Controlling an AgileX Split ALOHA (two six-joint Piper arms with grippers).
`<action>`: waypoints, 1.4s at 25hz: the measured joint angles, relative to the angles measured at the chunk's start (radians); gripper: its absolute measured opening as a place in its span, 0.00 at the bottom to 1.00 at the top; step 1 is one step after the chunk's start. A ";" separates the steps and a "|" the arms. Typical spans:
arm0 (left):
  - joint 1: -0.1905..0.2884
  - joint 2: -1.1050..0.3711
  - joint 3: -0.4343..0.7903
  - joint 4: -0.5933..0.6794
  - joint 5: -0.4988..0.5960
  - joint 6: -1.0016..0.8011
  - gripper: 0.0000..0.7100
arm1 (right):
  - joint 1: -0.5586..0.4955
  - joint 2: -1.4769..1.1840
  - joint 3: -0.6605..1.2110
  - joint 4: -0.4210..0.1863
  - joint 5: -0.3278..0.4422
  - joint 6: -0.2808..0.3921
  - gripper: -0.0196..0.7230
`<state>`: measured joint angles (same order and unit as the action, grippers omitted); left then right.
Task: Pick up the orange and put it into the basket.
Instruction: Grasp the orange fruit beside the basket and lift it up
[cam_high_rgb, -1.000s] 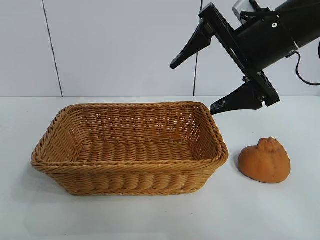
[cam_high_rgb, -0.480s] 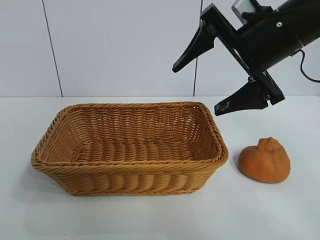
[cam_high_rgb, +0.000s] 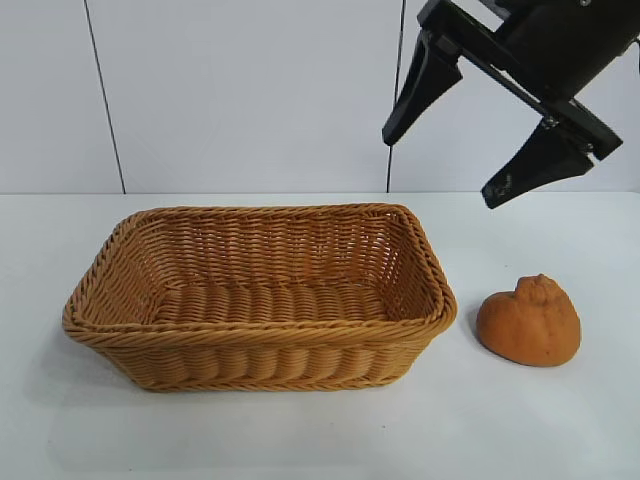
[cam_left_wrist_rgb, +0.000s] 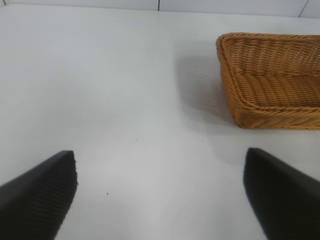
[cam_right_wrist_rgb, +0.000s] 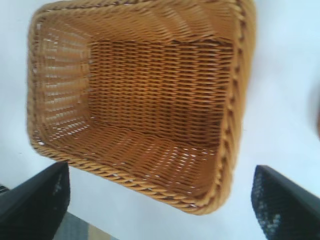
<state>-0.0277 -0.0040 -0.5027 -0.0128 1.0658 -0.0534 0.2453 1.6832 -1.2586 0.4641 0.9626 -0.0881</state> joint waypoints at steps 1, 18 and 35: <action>0.000 0.000 0.000 0.000 0.000 0.000 0.91 | -0.003 0.000 -0.004 -0.058 0.014 0.025 0.94; 0.000 0.000 0.000 0.000 0.000 0.000 0.91 | -0.154 0.090 -0.009 -0.238 0.046 0.088 0.94; 0.000 0.000 0.000 0.000 0.000 0.000 0.91 | -0.154 0.385 -0.010 -0.201 -0.084 0.088 0.83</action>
<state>-0.0277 -0.0040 -0.5027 -0.0128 1.0658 -0.0534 0.0910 2.0682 -1.2684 0.2628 0.8788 0.0000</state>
